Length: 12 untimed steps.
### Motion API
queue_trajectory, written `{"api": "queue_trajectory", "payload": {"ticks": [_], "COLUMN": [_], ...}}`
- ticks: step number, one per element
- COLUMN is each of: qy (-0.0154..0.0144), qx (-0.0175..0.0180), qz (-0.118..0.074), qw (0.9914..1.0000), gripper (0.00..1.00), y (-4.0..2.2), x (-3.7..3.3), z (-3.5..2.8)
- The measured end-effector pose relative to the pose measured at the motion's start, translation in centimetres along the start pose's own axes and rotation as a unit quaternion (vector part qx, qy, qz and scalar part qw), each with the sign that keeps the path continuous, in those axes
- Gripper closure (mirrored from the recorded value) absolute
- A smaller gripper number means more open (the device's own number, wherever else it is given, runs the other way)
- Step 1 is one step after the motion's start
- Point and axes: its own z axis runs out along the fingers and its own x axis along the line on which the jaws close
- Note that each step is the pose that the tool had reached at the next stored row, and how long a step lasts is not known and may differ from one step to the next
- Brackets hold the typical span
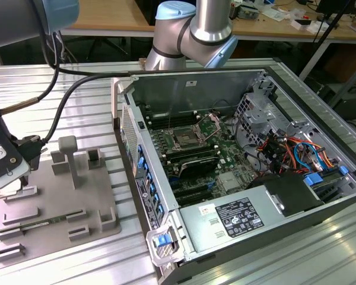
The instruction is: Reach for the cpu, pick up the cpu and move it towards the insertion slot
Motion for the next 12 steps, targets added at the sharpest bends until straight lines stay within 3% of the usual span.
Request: {"api": "queue_trajectory", "payload": {"ticks": [12], "qy": [-0.0002], "qx": [-0.0009], "qz": [0.000], "qw": [1.00000], "gripper": [0.45], "y": [0.04], "x": [0.00], "z": [-1.47]}}
